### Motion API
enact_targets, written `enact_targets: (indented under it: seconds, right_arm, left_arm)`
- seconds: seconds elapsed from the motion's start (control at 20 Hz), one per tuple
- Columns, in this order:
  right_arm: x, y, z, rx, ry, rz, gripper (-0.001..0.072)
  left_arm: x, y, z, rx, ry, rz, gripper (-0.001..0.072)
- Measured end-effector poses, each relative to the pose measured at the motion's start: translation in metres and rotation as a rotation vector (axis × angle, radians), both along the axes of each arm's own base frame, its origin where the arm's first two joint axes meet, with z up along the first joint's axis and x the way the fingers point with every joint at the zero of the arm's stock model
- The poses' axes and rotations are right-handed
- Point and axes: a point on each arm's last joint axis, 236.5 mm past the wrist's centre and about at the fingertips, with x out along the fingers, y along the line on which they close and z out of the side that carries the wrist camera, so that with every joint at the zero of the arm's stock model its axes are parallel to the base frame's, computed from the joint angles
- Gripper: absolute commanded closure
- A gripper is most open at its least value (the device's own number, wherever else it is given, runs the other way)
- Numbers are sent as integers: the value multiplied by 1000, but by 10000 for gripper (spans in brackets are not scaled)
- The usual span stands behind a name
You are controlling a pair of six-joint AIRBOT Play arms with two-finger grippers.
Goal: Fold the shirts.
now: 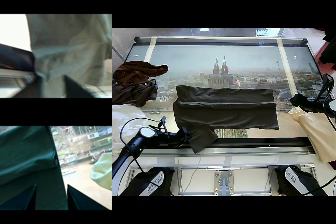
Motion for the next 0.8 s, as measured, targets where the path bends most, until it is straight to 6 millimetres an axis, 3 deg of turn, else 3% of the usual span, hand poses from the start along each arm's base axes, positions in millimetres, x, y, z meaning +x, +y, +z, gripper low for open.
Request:
enact_targets:
  seconds: [0.25, 0.3, 0.35, 0.45, 0.6, 0.65, 0.8]
  right_arm:
    - [-6, 2, -4, 3, 29, 12, 264]
    - [-12, 2, -9, 3, 56, 15, 278]
    - [-18, 1, -16, 16, 86, 7, 352]
    - [-42, 6, -40, 83, 185, -13, 375]
    - [-91, 23, -85, 215, 363, -41, 343]
    - [-105, 32, -98, 263, 408, -52, 250]
    - [-128, 58, -121, 394, 473, -84, 224]
  left_arm:
    - [1, -10, 1, -27, -6, -12, 694]
    - [1, -11, 1, -30, -5, -13, 694]
    - [1, -12, 1, -33, -6, -15, 694]
    - [1, -12, 1, -35, -10, -20, 694]
    - [1, -13, 2, -36, -14, -30, 694]
    - [1, -13, 2, -37, -13, -30, 694]
    - [1, -14, 2, -38, -15, -33, 694]
